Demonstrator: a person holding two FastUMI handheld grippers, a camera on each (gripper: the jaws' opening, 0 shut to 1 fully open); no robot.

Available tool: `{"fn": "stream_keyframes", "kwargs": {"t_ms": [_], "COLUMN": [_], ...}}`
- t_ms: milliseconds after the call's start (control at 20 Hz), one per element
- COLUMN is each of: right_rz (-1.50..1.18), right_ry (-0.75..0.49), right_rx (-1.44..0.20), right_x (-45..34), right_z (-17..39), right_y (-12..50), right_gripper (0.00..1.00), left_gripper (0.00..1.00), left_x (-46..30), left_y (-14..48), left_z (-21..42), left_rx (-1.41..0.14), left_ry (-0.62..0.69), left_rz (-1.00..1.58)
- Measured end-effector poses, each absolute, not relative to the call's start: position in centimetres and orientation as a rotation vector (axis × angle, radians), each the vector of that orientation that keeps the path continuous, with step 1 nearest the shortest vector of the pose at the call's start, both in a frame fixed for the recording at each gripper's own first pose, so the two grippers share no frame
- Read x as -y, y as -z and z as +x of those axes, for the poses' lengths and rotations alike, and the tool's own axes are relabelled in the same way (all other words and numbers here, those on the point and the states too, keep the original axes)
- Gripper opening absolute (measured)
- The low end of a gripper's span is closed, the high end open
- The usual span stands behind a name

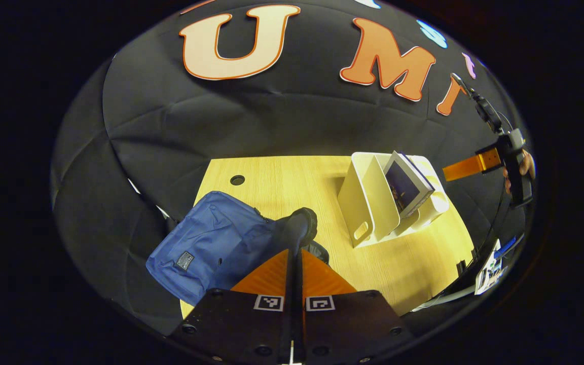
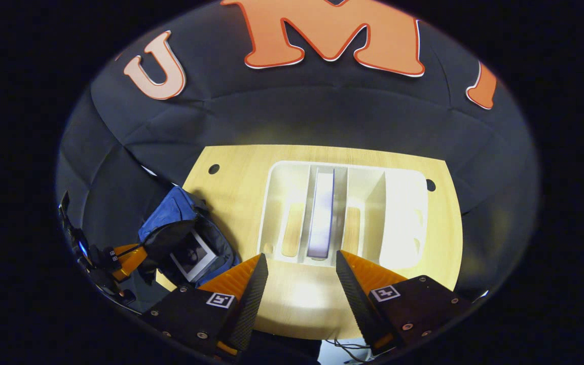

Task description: Open the schoolbag, grab two books from the bookshelf and put them into the schoolbag.

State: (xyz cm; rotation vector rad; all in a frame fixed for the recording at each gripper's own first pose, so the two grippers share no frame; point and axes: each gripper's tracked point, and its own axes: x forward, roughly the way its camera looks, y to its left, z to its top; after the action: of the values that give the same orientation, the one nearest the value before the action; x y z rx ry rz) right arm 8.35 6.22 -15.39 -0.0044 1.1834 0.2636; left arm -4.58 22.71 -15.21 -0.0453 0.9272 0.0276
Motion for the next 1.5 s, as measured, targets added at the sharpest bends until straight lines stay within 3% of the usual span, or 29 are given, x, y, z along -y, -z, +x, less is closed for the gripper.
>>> {"fn": "stream_keyframes", "kwargs": {"t_ms": [450,750,950,1000,1050,1200,1250,1300,1500], "right_rz": [-0.077,-0.11,-0.147,-0.168,-0.181,-0.167,-0.159,-0.155,-0.121], "right_ry": [-0.265,-0.186,-0.129,-0.121,-0.118,-0.122,-0.114,-0.123,-0.166], "right_rx": [-1.361,-1.465,-1.519,-1.529,-1.536,-1.568,-1.562,-1.558,-1.541], "right_x": [-7.3,-6.3,-5.4,-5.2,-5.1,-5.5,-5.6,-5.6,-5.2], "right_z": [11.6,13.2,14.1,14.1,14.1,13.8,13.8,13.8,13.0], "right_y": [22.8,27.2,30.1,30.7,31.2,31.5,31.5,30.9,27.6], "right_gripper": [0.81,0.8,0.71,0.57,0.65,0.51,0.53,0.43,0.41], "left_gripper": [0.02,0.02,0.02,0.02,0.02,0.02,0.02,0.02,0.02], "left_x": [-23.2,-23.5,-23.4,-23.4,-23.4,-23.3,-23.3,-23.4,-23.0], "left_y": [15.3,15.6,15.6,15.7,15.7,15.9,15.8,16.0,16.0], "left_z": [-5.3,-5.8,-5.9,-6.0,-6.0,-6.2,-6.2,-6.2,-6.1], "left_rx": [-0.926,-0.92,-0.917,-0.917,-0.916,-0.916,-0.914,-0.913,-0.913], "left_ry": [-0.044,-0.054,-0.053,-0.052,-0.053,-0.05,-0.049,-0.048,-0.038], "left_rz": [-0.074,-0.1,-0.112,-0.115,-0.12,-0.131,-0.13,-0.132,-0.137]}}
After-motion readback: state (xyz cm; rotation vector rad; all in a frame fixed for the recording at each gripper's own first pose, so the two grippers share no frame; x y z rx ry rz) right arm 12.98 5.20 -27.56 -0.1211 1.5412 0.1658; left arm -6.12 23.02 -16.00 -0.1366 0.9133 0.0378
